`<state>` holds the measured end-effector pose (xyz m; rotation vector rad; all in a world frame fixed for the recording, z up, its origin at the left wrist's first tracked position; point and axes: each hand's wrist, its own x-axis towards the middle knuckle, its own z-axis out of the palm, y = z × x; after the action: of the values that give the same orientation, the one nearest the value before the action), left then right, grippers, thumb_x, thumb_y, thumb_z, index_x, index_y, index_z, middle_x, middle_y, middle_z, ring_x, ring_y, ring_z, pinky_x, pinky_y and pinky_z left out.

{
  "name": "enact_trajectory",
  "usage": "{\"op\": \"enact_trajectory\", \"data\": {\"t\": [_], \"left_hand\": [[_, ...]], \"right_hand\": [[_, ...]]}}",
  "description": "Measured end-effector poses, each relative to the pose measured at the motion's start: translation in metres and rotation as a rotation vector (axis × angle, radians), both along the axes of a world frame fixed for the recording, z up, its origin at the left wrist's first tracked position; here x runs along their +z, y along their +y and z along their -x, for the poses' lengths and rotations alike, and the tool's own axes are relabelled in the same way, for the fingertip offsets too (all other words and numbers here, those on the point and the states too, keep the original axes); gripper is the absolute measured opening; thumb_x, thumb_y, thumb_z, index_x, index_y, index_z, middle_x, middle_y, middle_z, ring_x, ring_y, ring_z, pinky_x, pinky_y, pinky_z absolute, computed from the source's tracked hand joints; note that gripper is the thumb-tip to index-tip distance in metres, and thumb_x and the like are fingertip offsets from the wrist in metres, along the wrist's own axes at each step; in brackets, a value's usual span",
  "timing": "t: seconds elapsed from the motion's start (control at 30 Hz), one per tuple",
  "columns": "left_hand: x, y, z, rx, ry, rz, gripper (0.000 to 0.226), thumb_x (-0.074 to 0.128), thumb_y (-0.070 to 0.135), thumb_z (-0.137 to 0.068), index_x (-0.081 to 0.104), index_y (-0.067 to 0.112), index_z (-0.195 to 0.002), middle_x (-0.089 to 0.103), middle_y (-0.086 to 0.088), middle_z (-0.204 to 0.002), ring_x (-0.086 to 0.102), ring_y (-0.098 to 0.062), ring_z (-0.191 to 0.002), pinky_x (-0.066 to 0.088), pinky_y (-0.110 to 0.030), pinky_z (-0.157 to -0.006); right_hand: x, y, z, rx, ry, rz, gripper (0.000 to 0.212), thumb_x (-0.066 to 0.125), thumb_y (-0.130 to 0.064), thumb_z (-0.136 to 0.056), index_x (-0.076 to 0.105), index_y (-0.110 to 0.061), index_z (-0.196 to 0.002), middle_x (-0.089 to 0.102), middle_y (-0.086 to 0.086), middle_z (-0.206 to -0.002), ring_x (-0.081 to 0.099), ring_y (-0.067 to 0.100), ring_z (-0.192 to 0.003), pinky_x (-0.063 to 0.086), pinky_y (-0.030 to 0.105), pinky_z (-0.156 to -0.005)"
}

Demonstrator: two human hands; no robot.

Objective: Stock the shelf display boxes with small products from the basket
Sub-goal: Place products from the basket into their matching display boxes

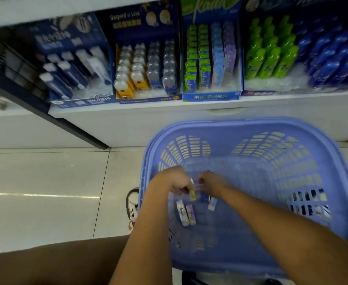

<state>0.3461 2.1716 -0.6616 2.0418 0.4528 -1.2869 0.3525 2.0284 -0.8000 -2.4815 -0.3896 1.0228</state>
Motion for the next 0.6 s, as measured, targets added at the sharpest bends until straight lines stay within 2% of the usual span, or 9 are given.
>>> {"op": "enact_trajectory", "data": {"t": [0.1, 0.2, 0.27, 0.33, 0.43, 0.5, 0.6], "left_hand": [[0.03, 0.0, -0.007, 0.143, -0.102, 0.154, 0.021, 0.059, 0.008, -0.09, 0.056, 0.011, -0.069, 0.063, -0.007, -0.065, 0.06, -0.019, -0.07, 0.051, -0.032, -0.077], [0.061, 0.002, -0.013, 0.345, -0.304, 0.28, 0.028, 0.058, 0.017, -0.092, 0.053, 0.012, -0.065, 0.053, -0.002, -0.053, 0.05, -0.015, -0.055, 0.05, -0.03, -0.07], [0.078, 0.005, -0.014, 0.48, -0.435, 0.354, 0.031, 0.059, 0.025, -0.092, 0.055, 0.013, -0.064, 0.044, 0.001, -0.05, 0.045, -0.011, -0.049, 0.053, -0.027, -0.065], [0.091, 0.005, -0.014, 0.576, -0.531, 0.436, 0.027, 0.058, 0.03, -0.093, 0.062, 0.013, -0.071, 0.043, 0.002, -0.053, 0.044, -0.01, -0.049, 0.053, -0.023, -0.059], [0.105, -0.002, -0.013, 0.644, -0.599, 0.566, 0.027, 0.053, 0.032, -0.095, 0.062, 0.014, -0.078, 0.049, 0.001, -0.059, 0.046, -0.007, -0.046, 0.045, -0.017, -0.046], [0.109, -0.013, -0.013, 0.661, -0.617, 0.603, 0.027, 0.05, 0.034, -0.097, 0.062, 0.015, -0.082, 0.054, 0.003, -0.06, 0.044, -0.006, -0.043, 0.038, -0.017, -0.042], [0.112, -0.033, -0.013, 0.699, -0.618, 0.644, 0.028, 0.047, 0.032, -0.099, 0.065, 0.016, -0.084, 0.054, 0.005, -0.059, 0.039, -0.006, -0.041, 0.029, -0.017, -0.039]], "right_hand": [[0.025, -0.013, -0.012, -0.236, 0.004, -0.163, 0.021, 0.062, -0.017, -0.087, 0.063, -0.009, -0.106, 0.063, 0.008, -0.101, 0.05, 0.009, -0.086, 0.04, 0.021, -0.076], [0.076, -0.024, -0.026, -0.378, 0.033, -0.429, 0.013, 0.067, -0.002, -0.083, 0.065, 0.001, -0.095, 0.059, 0.01, -0.085, 0.051, -0.001, -0.063, 0.041, 0.014, -0.066], [0.117, -0.035, -0.032, -0.414, 0.0, -0.574, 0.019, 0.068, 0.003, -0.081, 0.061, -0.012, -0.09, 0.06, 0.01, -0.082, 0.053, -0.003, -0.059, 0.042, 0.02, -0.069], [0.158, -0.047, -0.038, -0.454, -0.093, -0.705, 0.031, 0.066, 0.006, -0.081, 0.058, -0.022, -0.094, 0.059, 0.005, -0.076, 0.056, -0.003, -0.06, 0.046, 0.018, -0.066], [0.216, -0.064, -0.049, -0.57, -0.321, -0.913, 0.027, 0.059, 0.002, -0.088, 0.057, -0.025, -0.093, 0.064, -0.004, -0.071, 0.06, -0.002, -0.058, 0.05, 0.015, -0.06], [0.245, -0.073, -0.058, -0.615, -0.523, -0.954, 0.017, 0.057, -0.007, -0.092, 0.057, -0.024, -0.091, 0.067, -0.01, -0.068, 0.062, -0.002, -0.059, 0.049, 0.011, -0.06], [0.268, -0.081, -0.074, -0.585, -0.716, -0.795, 0.005, 0.06, -0.019, -0.092, 0.056, -0.023, -0.092, 0.063, -0.013, -0.075, 0.061, -0.006, -0.065, 0.049, 0.009, -0.065]]}}
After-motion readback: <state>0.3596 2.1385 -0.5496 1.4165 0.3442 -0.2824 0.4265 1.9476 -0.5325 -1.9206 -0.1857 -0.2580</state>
